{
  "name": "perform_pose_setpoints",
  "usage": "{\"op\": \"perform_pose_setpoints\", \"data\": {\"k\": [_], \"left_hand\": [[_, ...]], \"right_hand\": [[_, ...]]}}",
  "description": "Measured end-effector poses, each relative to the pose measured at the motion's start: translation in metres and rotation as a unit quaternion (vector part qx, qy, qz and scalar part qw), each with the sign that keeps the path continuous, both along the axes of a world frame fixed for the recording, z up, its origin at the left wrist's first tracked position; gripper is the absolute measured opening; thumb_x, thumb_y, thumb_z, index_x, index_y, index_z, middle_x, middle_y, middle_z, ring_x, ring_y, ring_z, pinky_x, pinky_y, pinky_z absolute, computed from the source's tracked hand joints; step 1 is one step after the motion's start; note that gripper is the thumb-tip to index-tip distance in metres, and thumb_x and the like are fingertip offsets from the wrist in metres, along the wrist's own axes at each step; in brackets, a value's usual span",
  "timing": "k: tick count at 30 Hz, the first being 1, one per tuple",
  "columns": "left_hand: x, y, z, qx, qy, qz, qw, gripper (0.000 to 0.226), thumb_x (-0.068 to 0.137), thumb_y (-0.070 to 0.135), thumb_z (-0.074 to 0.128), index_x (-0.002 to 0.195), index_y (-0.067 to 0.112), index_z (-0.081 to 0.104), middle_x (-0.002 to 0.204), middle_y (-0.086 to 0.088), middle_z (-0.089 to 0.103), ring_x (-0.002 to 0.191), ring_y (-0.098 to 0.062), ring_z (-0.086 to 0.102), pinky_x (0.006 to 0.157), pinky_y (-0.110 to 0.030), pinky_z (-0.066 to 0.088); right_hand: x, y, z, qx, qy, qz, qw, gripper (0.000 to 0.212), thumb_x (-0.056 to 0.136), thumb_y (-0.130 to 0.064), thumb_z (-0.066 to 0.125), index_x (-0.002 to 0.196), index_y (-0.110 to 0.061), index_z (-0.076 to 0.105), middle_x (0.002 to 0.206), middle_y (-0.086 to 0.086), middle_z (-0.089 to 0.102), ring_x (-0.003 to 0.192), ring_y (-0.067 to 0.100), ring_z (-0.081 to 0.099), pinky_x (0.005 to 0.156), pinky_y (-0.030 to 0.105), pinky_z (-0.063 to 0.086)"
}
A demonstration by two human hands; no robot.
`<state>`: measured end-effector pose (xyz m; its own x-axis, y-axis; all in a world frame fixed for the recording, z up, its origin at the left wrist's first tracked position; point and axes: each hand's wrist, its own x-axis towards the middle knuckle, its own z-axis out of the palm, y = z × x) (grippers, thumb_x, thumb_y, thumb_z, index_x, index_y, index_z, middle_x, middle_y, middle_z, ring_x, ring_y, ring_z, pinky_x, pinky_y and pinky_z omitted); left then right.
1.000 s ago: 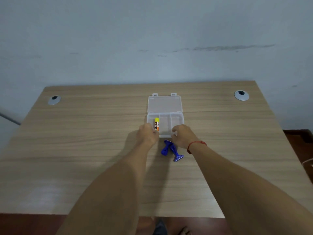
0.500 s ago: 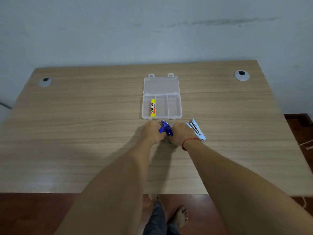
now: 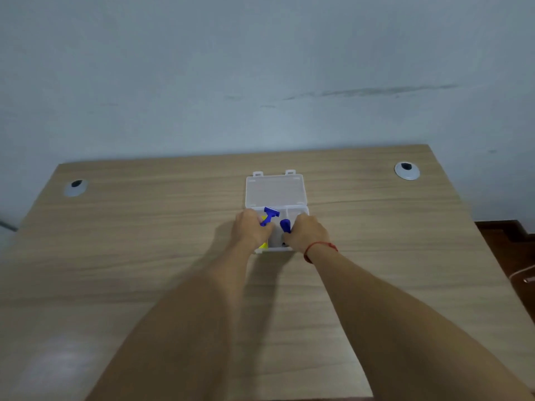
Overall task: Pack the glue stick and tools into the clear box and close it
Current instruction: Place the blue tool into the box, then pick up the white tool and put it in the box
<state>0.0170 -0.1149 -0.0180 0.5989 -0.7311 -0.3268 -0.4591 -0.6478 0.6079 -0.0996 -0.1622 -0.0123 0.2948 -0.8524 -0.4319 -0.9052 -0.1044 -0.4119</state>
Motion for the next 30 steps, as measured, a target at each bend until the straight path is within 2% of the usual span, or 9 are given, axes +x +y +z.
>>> {"op": "perform_pose_setpoints", "data": {"k": [3,5,8,10,13,19,25,28,30], "left_hand": [[0.005,-0.011,-0.013,-0.006,-0.005,-0.038,0.999,0.031,0.08,0.013,0.067,0.053,0.008,0.054,0.047,-0.003,0.038,0.054,-0.02,0.036,0.057,-0.027,0.034],[0.008,-0.015,-0.02,-0.012,-0.008,-0.055,0.998,0.035,0.083,0.015,0.067,0.052,0.006,0.056,0.048,-0.005,0.043,0.05,-0.017,0.038,0.057,-0.027,0.037],[0.009,-0.017,-0.024,-0.024,0.001,-0.056,0.998,0.029,0.085,0.023,0.069,0.072,-0.003,0.074,0.065,-0.013,0.063,0.065,-0.019,0.053,0.064,-0.03,0.048],[0.009,-0.019,-0.027,-0.033,0.006,-0.052,0.998,0.026,0.084,0.024,0.072,0.078,-0.001,0.076,0.076,-0.017,0.071,0.072,-0.023,0.06,0.074,-0.036,0.056],[0.008,-0.017,-0.029,-0.023,0.017,-0.046,0.999,0.021,0.082,0.022,0.075,0.081,0.002,0.077,0.08,-0.015,0.073,0.08,-0.029,0.068,0.081,-0.041,0.058],[0.007,-0.01,-0.027,-0.025,0.025,-0.042,0.998,0.023,0.089,0.026,0.064,0.09,0.007,0.077,0.093,-0.011,0.076,0.09,-0.024,0.07,0.083,-0.04,0.058],[0.001,-0.009,-0.012,0.01,-0.049,-0.016,0.999,0.024,0.087,0.028,0.063,0.094,0.007,0.072,0.106,-0.015,0.071,0.099,-0.032,0.065,0.079,-0.035,0.052],[-0.009,-0.001,-0.009,0.055,-0.118,-0.017,0.991,0.043,0.083,0.034,0.067,0.118,0.01,0.063,0.127,-0.014,0.058,0.119,-0.031,0.055,0.096,-0.038,0.045],[-0.013,0.007,-0.012,0.086,-0.113,-0.006,0.99,0.067,0.077,0.039,0.072,0.133,0.01,0.05,0.136,-0.013,0.049,0.129,-0.03,0.047,0.102,-0.039,0.04]], "right_hand": [[0.009,-0.007,-0.009,0.011,0.002,-0.008,1.0,0.028,0.081,-0.029,0.066,0.098,-0.007,0.062,0.088,0.008,0.059,0.077,0.026,0.058,0.066,0.032,0.048],[0.014,-0.009,-0.012,0.02,-0.005,-0.016,1.0,0.034,0.08,-0.034,0.066,0.1,-0.007,0.063,0.095,0.01,0.066,0.083,0.027,0.065,0.071,0.035,0.054],[0.018,-0.011,-0.014,0.023,-0.009,-0.027,0.999,0.034,0.079,-0.036,0.067,0.098,-0.008,0.063,0.1,0.012,0.069,0.088,0.028,0.068,0.075,0.037,0.057],[0.019,-0.013,-0.014,0.024,-0.015,-0.035,0.999,0.034,0.079,-0.036,0.068,0.098,-0.008,0.063,0.1,0.012,0.068,0.084,0.027,0.066,0.071,0.035,0.054],[0.021,-0.014,-0.018,0.027,-0.019,-0.047,0.998,0.033,0.08,-0.034,0.069,0.1,-0.008,0.062,0.098,0.01,0.066,0.079,0.024,0.061,0.067,0.032,0.052],[0.021,-0.015,-0.02,0.035,-0.036,-0.062,0.997,0.022,0.084,-0.023,0.064,0.1,-0.007,0.066,0.096,0.011,0.069,0.085,0.023,0.067,0.075,0.033,0.059],[-0.002,-0.016,-0.005,0.013,-0.038,-0.059,0.997,0.025,0.084,-0.017,0.063,0.105,-0.005,0.069,0.106,0.014,0.07,0.096,0.03,0.068,0.086,0.04,0.059],[-0.027,-0.014,-0.002,0.001,-0.034,-0.058,0.998,0.029,0.085,-0.015,0.061,0.111,-0.005,0.066,0.113,0.015,0.068,0.102,0.032,0.066,0.09,0.041,0.056],[-0.042,-0.01,-0.003,-0.003,-0.02,-0.062,0.998,0.033,0.083,-0.016,0.062,0.115,-0.005,0.063,0.118,0.015,0.065,0.107,0.032,0.063,0.092,0.042,0.054]]}}
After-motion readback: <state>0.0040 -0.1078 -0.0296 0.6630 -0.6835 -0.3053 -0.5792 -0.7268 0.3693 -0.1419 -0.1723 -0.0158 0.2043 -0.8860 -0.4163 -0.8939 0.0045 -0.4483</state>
